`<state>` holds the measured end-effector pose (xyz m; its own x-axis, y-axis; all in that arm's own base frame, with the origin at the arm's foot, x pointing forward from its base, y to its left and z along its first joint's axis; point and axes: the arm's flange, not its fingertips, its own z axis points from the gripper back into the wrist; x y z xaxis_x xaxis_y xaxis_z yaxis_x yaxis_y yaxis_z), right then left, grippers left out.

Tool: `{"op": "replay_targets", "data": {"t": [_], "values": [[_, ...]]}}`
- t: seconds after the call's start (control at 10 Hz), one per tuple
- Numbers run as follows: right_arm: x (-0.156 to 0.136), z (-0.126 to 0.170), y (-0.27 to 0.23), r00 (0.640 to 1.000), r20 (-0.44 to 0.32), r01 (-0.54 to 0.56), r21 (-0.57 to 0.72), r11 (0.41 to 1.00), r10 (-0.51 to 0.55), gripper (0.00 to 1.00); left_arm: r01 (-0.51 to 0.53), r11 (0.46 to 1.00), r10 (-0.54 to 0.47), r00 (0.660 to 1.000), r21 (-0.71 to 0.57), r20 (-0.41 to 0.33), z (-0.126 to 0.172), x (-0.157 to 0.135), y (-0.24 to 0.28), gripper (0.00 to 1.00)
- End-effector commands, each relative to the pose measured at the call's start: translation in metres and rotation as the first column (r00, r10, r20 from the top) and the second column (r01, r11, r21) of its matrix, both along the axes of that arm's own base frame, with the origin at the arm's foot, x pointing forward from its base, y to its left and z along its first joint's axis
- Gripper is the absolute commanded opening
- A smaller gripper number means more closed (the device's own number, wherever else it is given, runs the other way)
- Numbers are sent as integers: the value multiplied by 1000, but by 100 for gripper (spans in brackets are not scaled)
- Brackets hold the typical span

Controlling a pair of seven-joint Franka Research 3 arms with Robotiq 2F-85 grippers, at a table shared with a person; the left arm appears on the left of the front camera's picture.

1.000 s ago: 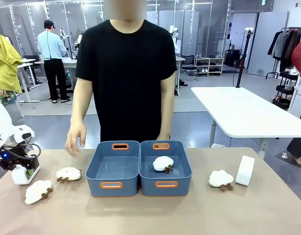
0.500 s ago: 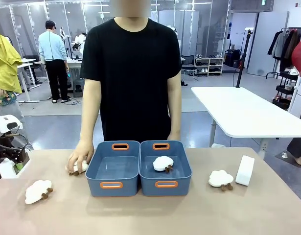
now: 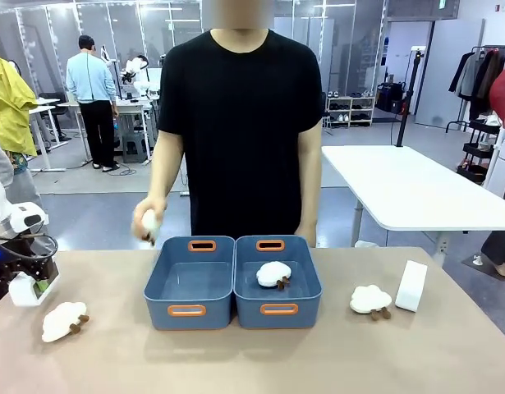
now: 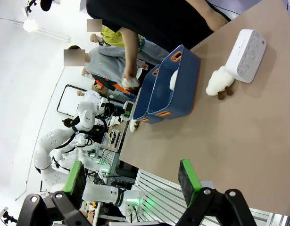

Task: Sort the digital clocks into the basket.
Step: Pick up the Digital clock from the table and place it into the empty Plastic storage basket.

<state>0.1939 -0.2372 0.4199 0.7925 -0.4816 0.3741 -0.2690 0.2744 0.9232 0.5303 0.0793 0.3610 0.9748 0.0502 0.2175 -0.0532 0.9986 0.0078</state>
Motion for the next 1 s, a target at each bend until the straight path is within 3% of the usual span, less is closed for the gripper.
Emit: {"op": "replay_targets", "data": {"t": [0.0,0.9], "values": [[0,2,0,1000,5,-2,4,1000,2,100,-10,1000,9,1000,5,24,5,4,0,0],[0,2,0,1000,5,-2,4,1000,2,100,-10,1000,9,1000,5,24,5,4,0,0]]}}
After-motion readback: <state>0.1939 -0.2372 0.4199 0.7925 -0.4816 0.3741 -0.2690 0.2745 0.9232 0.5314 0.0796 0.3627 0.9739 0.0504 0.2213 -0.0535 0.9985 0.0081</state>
